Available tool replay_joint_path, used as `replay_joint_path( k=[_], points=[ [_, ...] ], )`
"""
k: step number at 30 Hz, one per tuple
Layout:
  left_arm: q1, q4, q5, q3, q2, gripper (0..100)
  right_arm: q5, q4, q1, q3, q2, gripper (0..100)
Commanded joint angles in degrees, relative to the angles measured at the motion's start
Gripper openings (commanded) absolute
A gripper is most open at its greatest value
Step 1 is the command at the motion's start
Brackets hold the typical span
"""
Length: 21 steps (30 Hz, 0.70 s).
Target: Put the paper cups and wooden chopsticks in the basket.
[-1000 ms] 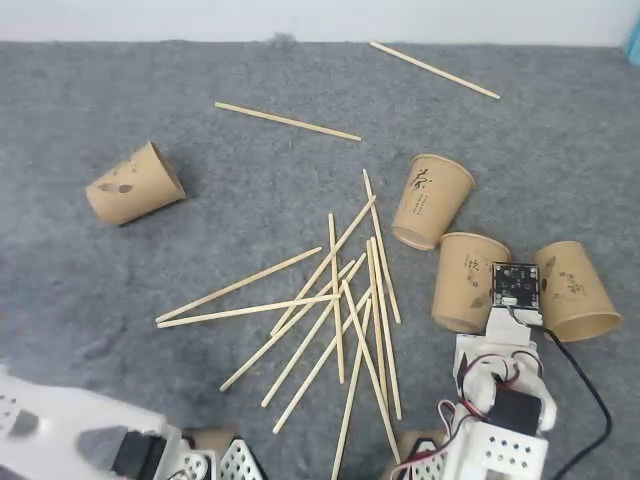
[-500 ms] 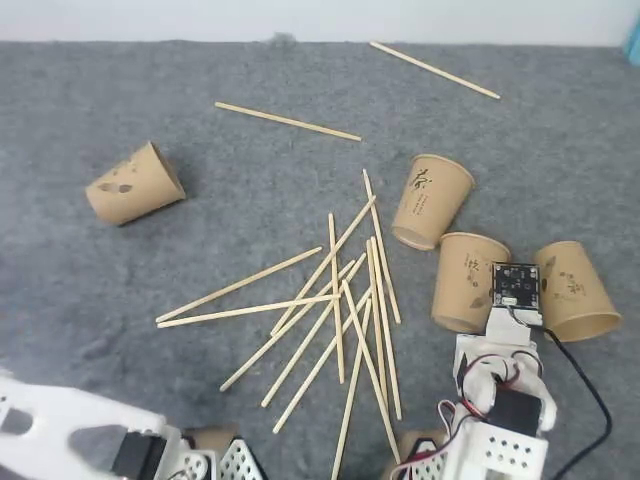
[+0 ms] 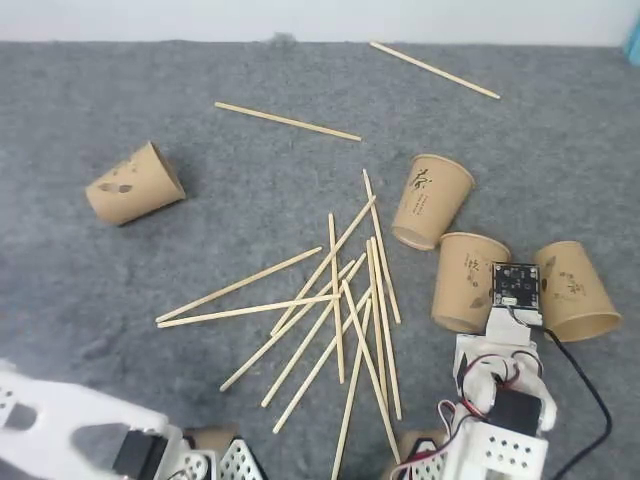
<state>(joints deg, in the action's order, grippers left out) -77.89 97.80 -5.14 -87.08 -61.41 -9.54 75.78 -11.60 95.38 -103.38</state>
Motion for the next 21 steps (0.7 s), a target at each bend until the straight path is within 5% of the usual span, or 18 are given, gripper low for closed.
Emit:
replay_joint_path(
  k=[1,7,21],
  points=[
    [3.3,2.9,-2.4,16.7,3.3,1,-0.7,-0.7,-0.6,1.1,-0.7,0.8],
    [5.3,2.7,-2.5,29.1,11.9,1,-0.7,-0.7,-0.6,1.1,-0.7,0.8],
    [9.0,2.9,-5.0,37.2,14.1,1,-0.7,-0.7,-0.6,1.1,-0.7,0.8]
  ],
)
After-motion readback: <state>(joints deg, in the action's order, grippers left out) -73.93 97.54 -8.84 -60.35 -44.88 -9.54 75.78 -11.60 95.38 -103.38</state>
